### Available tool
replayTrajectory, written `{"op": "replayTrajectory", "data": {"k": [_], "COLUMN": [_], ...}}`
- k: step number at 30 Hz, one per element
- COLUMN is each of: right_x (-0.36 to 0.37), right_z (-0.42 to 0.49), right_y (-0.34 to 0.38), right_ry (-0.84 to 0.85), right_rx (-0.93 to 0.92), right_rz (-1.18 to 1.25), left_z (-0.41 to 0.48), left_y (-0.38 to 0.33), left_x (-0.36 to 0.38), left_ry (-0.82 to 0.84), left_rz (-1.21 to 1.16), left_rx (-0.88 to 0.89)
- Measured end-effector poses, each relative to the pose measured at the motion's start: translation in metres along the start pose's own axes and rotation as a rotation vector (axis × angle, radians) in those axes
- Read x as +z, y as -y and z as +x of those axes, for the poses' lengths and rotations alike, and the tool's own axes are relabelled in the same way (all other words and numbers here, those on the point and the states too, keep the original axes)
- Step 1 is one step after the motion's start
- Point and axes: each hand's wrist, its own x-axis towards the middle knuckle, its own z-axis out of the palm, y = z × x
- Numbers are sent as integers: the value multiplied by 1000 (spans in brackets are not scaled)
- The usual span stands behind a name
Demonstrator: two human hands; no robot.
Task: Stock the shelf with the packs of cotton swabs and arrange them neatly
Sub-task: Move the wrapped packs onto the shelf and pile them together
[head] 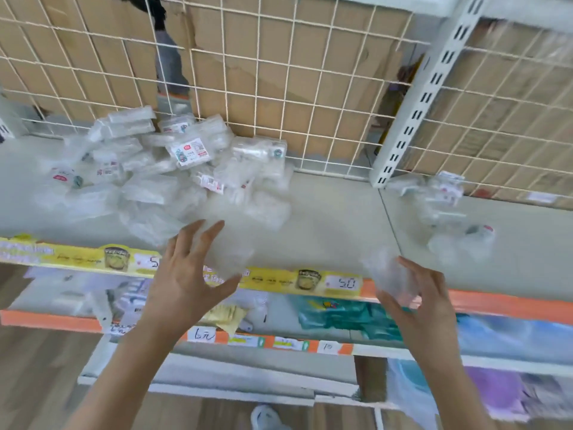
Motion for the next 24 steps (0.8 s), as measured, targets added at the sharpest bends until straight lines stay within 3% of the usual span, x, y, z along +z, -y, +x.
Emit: {"op": "replayTrajectory", "data": {"k": [14,24], "right_x": [-116,-229], "right_z": [-69,-87], "right_y": [-60,-135], "right_ry": [-244,-398], "right_rx": [159,307], "right_rz": [-176,-202], "left_z": [3,5], "left_y": [-104,-249], "left_x": [52,118], "left_ry": [235,310], "left_rz": [-158,-217], "left_rx": [316,490]}}
